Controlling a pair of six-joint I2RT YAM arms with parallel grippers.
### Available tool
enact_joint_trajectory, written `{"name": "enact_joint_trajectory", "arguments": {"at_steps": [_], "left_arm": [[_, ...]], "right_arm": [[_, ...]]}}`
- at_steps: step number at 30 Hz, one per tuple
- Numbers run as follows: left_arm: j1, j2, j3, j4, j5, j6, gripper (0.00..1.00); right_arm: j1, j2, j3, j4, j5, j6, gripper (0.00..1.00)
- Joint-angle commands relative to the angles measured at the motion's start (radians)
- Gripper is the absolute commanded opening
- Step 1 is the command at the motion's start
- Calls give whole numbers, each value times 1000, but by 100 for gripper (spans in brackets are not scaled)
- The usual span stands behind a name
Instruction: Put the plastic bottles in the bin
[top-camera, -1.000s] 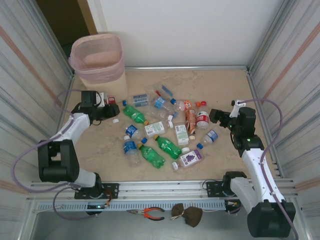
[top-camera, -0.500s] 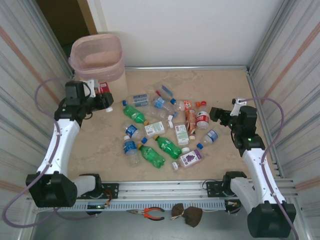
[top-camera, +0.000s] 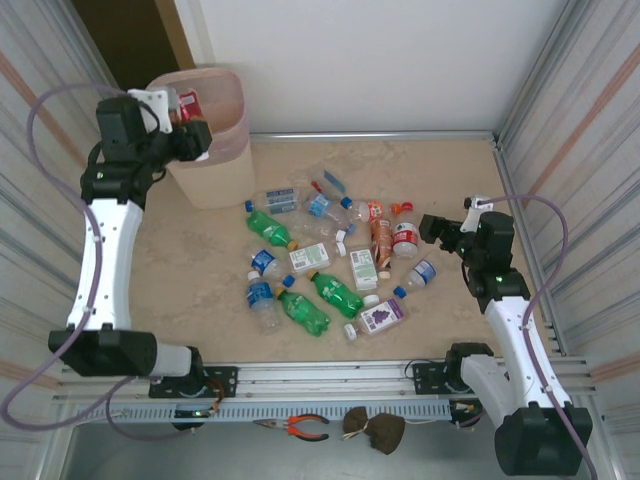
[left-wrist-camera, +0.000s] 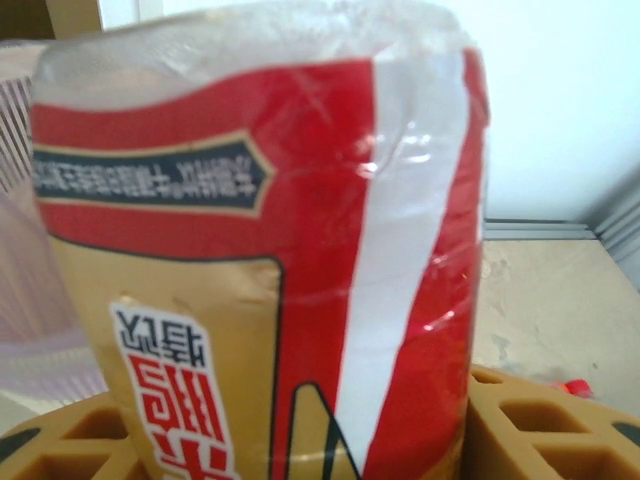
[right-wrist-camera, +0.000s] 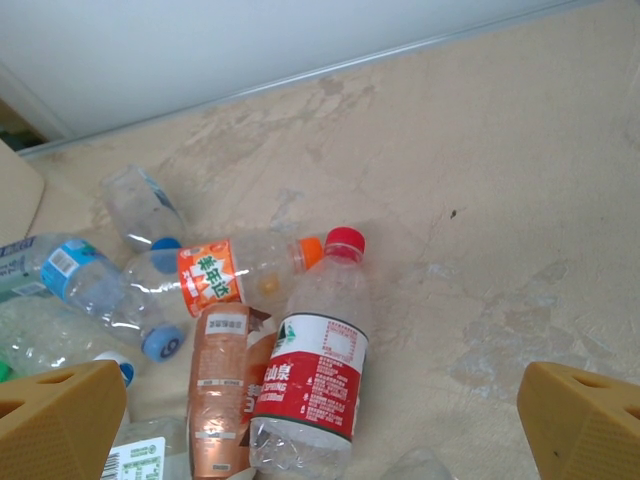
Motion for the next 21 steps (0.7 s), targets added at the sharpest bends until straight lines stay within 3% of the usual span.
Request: {"name": "enact_joint_trajectory", "arguments": {"at_steps": [1, 9, 16, 21], "left_arm": [[5, 88, 120, -36, -69, 85, 55], [8, 349, 401, -132, -276, 222, 54], [37, 573, 650, -225, -311, 246, 54], [61, 675, 703, -263, -295, 238, 49]], "right_arm": [[9, -30, 40, -24, 14, 15, 99], [9, -69, 38, -53, 50, 5, 99], [10, -66, 44, -56, 54, 5, 99], [10, -60, 41, -53, 56, 9, 99]]}}
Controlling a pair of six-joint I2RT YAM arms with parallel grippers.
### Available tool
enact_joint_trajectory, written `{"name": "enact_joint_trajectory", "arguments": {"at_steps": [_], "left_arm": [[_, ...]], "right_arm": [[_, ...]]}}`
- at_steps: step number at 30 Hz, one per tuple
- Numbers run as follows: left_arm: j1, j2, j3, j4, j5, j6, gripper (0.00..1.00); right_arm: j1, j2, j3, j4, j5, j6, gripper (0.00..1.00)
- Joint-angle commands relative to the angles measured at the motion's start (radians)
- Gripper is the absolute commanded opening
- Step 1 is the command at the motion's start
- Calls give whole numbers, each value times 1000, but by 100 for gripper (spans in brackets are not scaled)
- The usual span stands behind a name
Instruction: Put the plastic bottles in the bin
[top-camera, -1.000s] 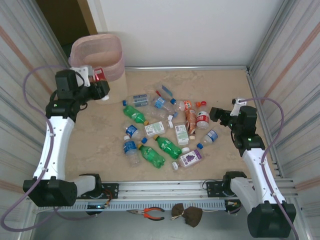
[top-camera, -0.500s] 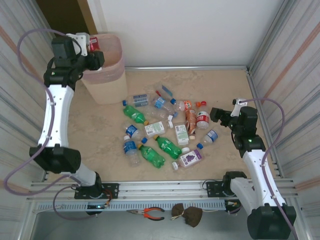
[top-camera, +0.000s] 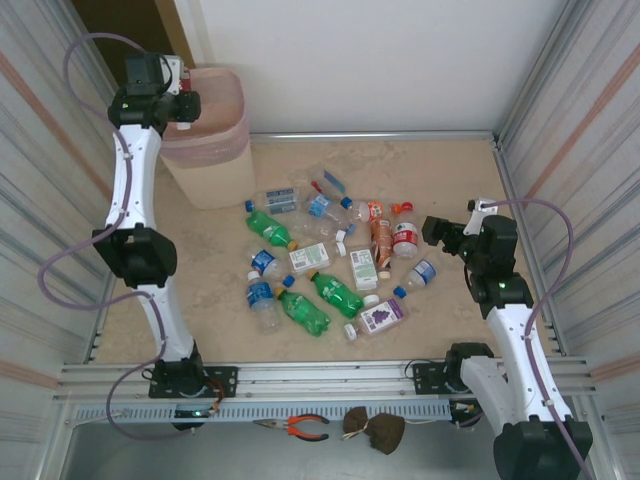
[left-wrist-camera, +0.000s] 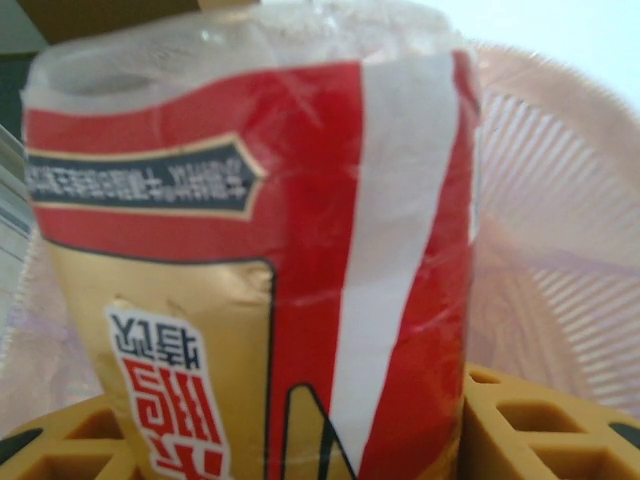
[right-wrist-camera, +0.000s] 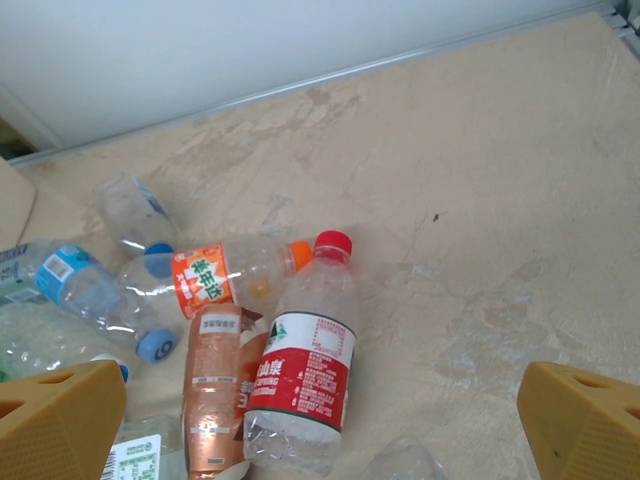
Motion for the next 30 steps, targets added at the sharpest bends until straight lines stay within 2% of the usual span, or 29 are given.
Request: {"name": "enact_joint_trajectory", "arguments": {"at_steps": [1, 11, 15, 24, 30], "left_arm": [[21, 36, 43, -59, -2, 14, 49], [41, 206, 64, -141, 60, -10, 47], [40, 257, 97, -226, 92, -19, 47], [29, 306, 103, -395, 94, 5, 48], [8, 276, 101, -478, 76, 34, 49]], "right_arm": [[9, -3, 33, -4, 24, 11, 99], [9, 10, 16, 9, 18, 23, 99], [9, 8, 11, 9, 20, 23, 99], [9, 20, 10, 19, 10, 25, 99], [10, 32, 11, 32, 1, 35, 99]]}}
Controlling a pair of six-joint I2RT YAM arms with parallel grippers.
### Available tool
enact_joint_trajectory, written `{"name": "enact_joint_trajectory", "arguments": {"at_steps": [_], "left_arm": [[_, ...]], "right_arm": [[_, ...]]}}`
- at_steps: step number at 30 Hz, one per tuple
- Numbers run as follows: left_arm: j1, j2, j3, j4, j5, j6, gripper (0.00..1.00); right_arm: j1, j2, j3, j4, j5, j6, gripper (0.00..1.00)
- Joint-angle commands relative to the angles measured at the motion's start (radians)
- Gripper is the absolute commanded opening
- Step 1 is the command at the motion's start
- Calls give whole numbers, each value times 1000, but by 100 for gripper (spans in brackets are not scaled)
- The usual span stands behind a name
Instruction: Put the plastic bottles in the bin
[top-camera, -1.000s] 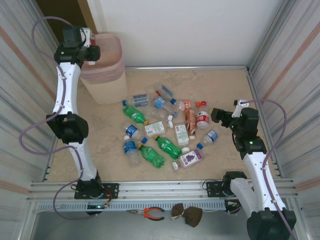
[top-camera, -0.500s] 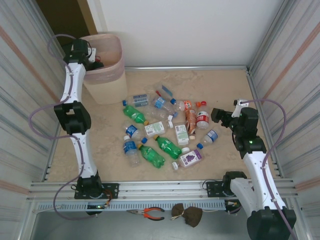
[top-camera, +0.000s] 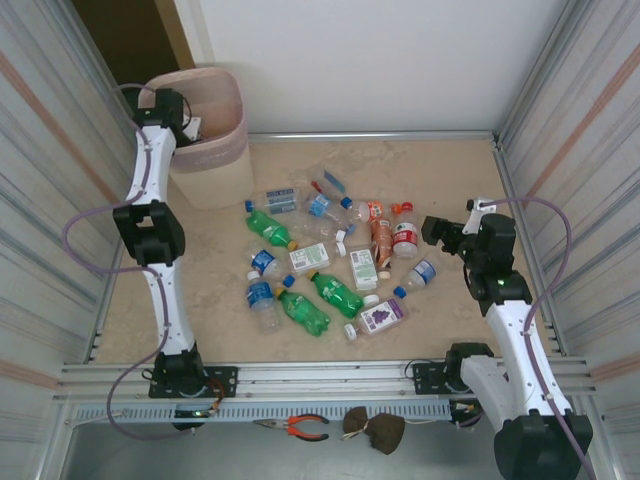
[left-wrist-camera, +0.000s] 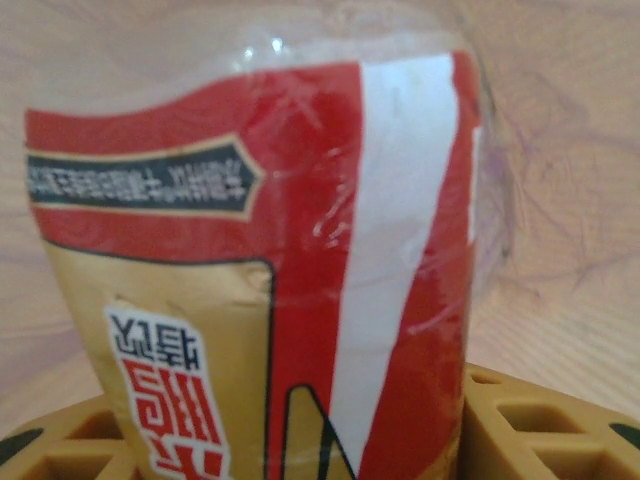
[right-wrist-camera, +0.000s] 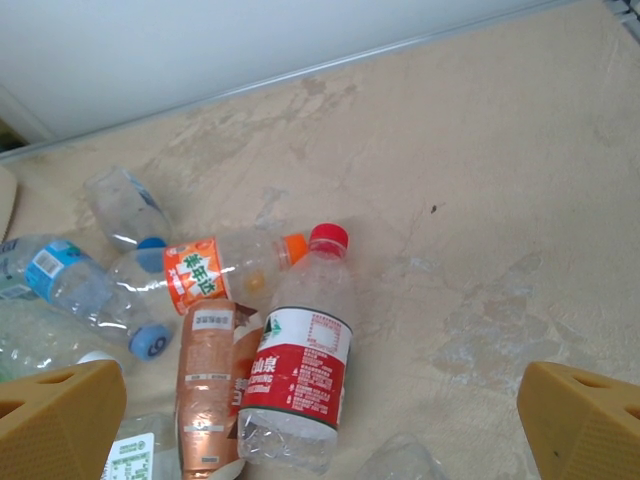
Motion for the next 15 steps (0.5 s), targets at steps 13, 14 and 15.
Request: {"name": "enact_joint_trajectory", "arguments": {"at_steps": [13, 14, 15], "left_arm": [[-27, -84, 15, -183, -80, 45, 59], [-25, -83, 16, -183, -82, 43, 62], [-26, -84, 16, -182, -80, 41, 64]], "right_arm": [[14, 20, 12, 43, -17, 44, 99], [14, 20, 13, 43, -18, 43, 99], [14, 20, 13, 42, -18, 43, 99]]}}
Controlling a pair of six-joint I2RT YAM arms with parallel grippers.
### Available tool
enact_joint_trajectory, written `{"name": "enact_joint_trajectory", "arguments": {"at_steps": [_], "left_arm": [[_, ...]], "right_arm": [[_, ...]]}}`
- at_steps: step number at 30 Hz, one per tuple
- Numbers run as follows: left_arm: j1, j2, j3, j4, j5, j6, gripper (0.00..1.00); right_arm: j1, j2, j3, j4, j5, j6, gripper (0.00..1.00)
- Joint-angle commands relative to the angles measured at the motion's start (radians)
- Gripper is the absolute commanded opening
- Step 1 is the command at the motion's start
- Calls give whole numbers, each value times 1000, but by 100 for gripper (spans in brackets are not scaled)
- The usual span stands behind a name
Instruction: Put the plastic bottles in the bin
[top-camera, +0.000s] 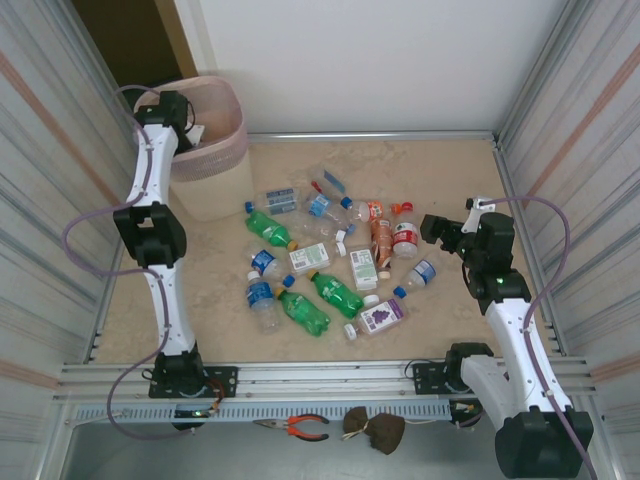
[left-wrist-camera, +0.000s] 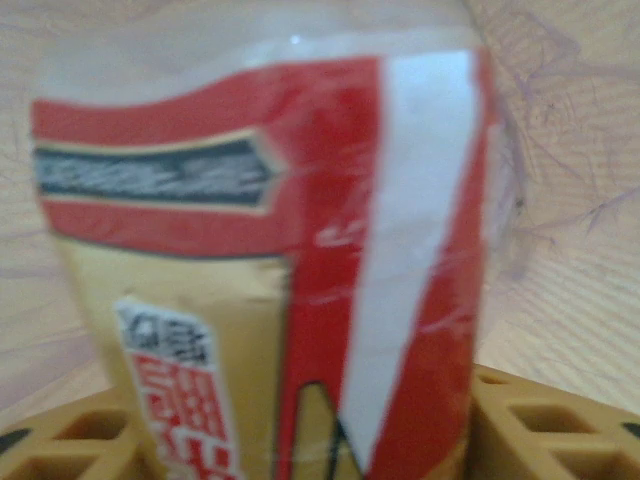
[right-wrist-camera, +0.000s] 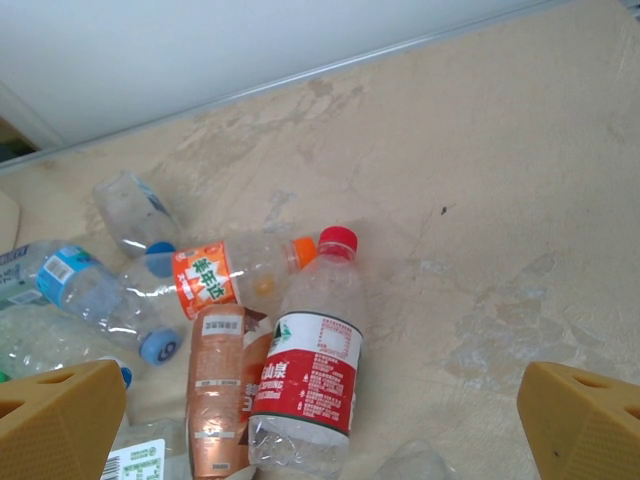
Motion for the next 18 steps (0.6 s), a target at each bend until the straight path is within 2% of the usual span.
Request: {"name": "enact_joint_trajectory", "arguments": {"at_steps": [1, 10, 18], "left_arm": [[-7, -54, 15, -45, -20, 16, 65], [-6, -106, 28, -18, 14, -3, 77], [-7, -195, 40, 12, 57, -29, 77]], "right_arm": [[10, 5, 14, 22, -10, 23, 99], [10, -7, 23, 14, -4, 20, 99], [10, -15, 43, 1, -4, 14, 99]]}}
